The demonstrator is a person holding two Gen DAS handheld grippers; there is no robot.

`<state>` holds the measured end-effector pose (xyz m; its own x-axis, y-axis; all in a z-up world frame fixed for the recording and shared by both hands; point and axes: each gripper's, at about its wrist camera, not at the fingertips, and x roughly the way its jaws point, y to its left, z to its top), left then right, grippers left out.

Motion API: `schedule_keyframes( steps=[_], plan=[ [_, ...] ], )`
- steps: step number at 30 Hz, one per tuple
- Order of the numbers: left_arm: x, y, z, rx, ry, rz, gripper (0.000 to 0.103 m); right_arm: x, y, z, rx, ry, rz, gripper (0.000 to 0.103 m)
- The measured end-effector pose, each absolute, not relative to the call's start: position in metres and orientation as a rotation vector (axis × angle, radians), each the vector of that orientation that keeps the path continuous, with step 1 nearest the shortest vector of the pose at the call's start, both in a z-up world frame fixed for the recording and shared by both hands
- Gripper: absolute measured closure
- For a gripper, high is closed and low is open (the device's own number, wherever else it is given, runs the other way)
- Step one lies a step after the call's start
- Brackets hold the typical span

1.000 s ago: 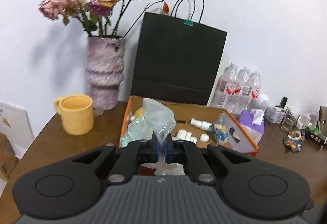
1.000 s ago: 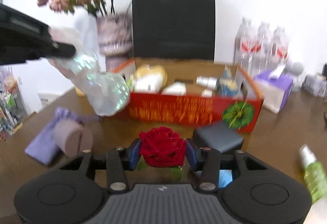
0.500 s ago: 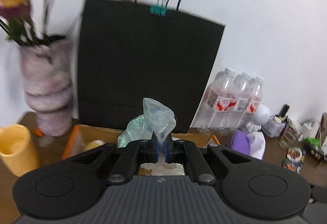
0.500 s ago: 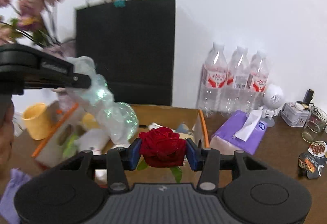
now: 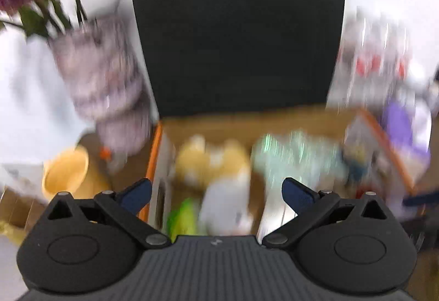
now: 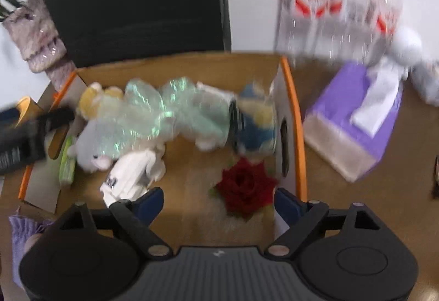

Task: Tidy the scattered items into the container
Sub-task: 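Carry the plastic bag and rose into the box and open both grippers, then withdraw both grippers from the box back over the table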

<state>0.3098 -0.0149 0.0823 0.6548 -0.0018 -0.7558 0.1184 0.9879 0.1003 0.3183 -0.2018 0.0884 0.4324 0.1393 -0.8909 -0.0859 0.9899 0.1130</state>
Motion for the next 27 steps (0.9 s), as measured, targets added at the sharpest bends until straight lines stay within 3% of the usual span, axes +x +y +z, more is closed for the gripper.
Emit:
schedule_keyframes(
  steps=[17,27],
  plan=[
    [0.176,0.003,0.107,0.073,0.841,-0.12,0.0,0.201,-0.199,0.122,-0.001,1.044,0.196,0.011],
    [0.058,0.006,0.055,-0.016,0.77,-0.105,0.0,0.071,-0.207,0.09,-0.011,0.862,0.228,0.008]
  ],
)
